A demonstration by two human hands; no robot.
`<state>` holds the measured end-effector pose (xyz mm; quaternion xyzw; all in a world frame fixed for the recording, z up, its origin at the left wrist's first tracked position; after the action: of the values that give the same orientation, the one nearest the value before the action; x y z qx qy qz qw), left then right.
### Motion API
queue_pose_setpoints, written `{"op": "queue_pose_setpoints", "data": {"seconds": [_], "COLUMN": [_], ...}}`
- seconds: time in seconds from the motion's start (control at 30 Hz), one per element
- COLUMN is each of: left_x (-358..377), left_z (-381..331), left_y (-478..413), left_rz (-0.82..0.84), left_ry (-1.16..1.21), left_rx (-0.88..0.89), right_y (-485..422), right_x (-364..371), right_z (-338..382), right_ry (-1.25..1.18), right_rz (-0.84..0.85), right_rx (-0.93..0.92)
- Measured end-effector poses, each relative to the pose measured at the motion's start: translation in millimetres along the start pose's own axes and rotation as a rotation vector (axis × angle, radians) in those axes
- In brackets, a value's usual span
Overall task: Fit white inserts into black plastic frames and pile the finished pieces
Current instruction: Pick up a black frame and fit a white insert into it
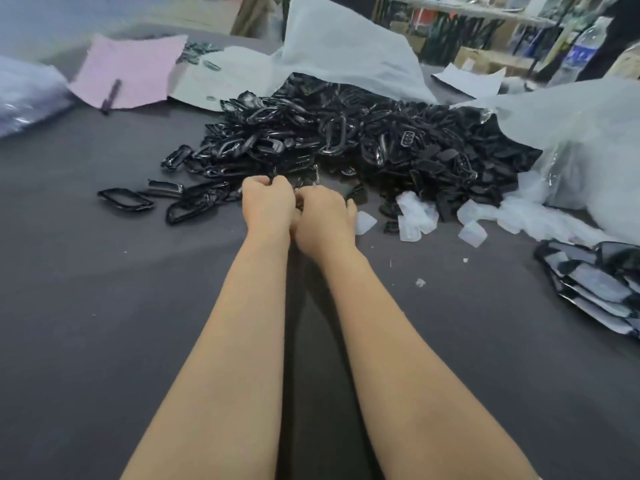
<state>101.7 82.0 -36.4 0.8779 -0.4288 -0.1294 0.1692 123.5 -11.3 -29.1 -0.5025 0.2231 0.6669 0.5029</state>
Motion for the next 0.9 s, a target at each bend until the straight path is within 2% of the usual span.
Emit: {"op": "queue_pose_setpoints", "data": {"seconds": [0.17,0.27,0.33,0.43,0.53,0.63,0.77,0.9], "left_x": [7,15,20,26,29,31,30,31], "left_z": [-10,-8,-7,-8,-6,-2,-2,-10], "left_y": [-6,-7,-5,-2,-2,-3,-2,9], "left_rz": [0.003,-0.01,-0.014,-0.042,-0.06,-0.058,-0.035,-0.001], "left_ry": [-0.344,-0.505,-0.584,-0.698,-0.807,-0.909,-0.893,-0.652], "left_rx": [0.14,0.231,0.281,0.319,0.291,0.243,0.234,0.328], "right_y": [-3,2,4,3,-1,-1,3,16], "right_x": [-13,-34,-45,-42,-31,-33,-42,-60], "right_z": [-9,-31,-52,-71,-71,-70,-70,-75], "right_ry": [-0.193,-0.296,-0.217,0.028,0.084,0.094,-0.15,-0.461], "right_rz": [-0.038,-0.194,-0.289,-0.185,-0.113,-0.171,-0.325,-0.463], "right_rx": [0.011,0.074,0.167,0.281,0.256,0.24,0.149,0.124]}}
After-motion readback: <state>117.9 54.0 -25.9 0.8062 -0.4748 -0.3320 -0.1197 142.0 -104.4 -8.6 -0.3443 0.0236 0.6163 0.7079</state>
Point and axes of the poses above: each hand's wrist, its own y-axis away from the middle knuckle, its own x-axis out of the palm, z = x × y, the point moved 7 cm from there along -y, towards the middle knuckle, and after that the axes turned 11 degrees about -x, right-handed, at the moved point
